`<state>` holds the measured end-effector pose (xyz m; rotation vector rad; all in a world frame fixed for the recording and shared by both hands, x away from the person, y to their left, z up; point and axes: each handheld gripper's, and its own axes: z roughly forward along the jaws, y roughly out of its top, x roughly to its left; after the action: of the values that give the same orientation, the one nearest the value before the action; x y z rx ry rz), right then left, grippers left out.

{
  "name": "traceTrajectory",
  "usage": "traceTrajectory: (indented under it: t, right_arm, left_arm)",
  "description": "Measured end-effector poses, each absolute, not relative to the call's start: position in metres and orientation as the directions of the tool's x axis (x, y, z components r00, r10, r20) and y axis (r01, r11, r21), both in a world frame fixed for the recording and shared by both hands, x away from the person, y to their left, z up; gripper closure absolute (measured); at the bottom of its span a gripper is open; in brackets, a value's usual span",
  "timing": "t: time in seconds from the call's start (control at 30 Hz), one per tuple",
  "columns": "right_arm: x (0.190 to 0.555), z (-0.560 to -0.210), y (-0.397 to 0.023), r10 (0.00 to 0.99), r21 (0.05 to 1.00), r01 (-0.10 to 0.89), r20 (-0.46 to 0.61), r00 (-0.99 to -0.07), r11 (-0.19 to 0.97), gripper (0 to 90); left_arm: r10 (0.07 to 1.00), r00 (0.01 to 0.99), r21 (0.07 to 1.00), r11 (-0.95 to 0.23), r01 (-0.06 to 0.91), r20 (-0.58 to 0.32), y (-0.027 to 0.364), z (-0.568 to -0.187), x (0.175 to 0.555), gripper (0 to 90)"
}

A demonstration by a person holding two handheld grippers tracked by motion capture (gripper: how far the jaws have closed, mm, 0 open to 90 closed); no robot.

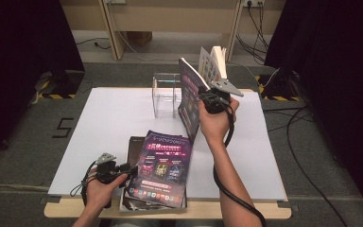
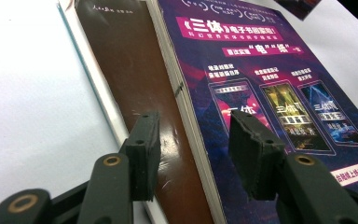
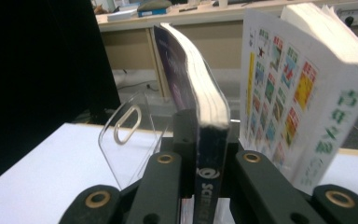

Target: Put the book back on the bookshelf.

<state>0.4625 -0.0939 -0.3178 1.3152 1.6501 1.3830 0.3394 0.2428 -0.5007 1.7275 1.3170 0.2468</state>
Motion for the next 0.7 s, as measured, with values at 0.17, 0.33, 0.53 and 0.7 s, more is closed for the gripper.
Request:
traceTrajectory:
  t: [0.17,0.33,0.53,0.7]
  right_arm:
    - [0.474,-0.313,-0.086,0.942,0.962,0.268,0.132,-0.310,-0.047,84.7]
    - [0.489,-0.311,-0.082,0.949,0.967,0.248,0.129,-0.289,-0.056,84.7]
    - [0.503,-0.316,-0.078,0.956,0.968,0.243,0.125,-0.265,-0.059,84.6]
    - [0.505,-0.329,-0.075,0.962,0.968,0.249,0.101,-0.252,-0.037,84.0]
  left_arm:
    - [0.843,0.407,0.752,-0.004,0.659,-0.352,0.243,-0.501,0.339,53.4]
    - [0.842,0.406,0.753,-0.001,0.658,-0.354,0.244,-0.501,0.340,53.4]
    - [0.842,0.406,0.753,0.001,0.659,-0.356,0.245,-0.502,0.340,53.3]
    - [0.841,0.406,0.753,0.002,0.658,-0.357,0.245,-0.502,0.340,53.4]
